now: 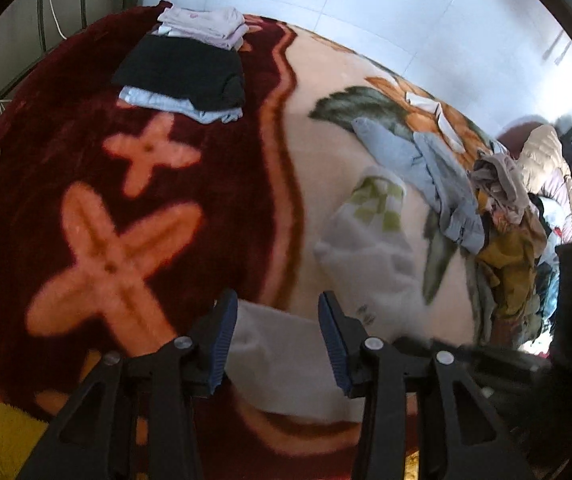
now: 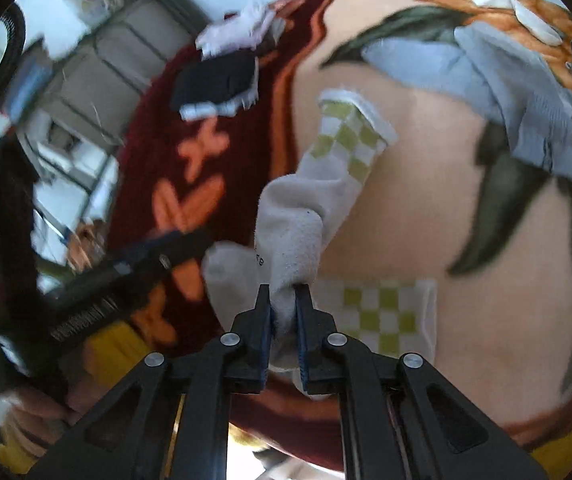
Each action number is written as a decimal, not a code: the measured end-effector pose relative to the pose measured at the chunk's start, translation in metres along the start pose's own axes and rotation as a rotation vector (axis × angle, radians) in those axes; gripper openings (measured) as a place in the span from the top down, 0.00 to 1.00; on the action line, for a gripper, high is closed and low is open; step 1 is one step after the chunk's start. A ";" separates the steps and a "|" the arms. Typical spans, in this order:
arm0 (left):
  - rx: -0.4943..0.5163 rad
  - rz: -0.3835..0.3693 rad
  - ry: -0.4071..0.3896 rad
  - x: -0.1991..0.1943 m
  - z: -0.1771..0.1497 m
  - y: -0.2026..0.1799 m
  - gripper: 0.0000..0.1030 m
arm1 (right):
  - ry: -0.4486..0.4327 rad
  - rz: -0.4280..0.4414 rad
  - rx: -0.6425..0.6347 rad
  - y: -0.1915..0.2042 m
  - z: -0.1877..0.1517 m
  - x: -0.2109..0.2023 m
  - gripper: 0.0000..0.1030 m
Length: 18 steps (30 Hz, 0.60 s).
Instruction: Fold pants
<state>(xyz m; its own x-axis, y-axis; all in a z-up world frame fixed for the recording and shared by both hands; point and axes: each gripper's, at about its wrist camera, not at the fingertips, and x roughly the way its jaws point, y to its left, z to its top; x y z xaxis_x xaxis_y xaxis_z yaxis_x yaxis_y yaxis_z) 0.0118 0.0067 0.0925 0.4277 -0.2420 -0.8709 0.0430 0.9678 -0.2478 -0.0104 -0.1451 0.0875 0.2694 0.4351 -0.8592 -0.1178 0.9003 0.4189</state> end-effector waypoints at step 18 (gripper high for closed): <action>0.064 -0.105 0.096 0.041 -0.021 -0.051 0.55 | -0.106 -0.204 -0.199 -0.023 0.044 -0.027 0.66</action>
<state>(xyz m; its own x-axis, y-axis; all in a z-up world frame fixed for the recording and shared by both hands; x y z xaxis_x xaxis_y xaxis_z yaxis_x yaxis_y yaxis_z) 0.0081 -0.0545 0.0603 0.3295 -0.3443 -0.8791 0.1417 0.9386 -0.3145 0.0273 -0.1781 0.1136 0.4035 0.2507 -0.8800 -0.2328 0.9582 0.1662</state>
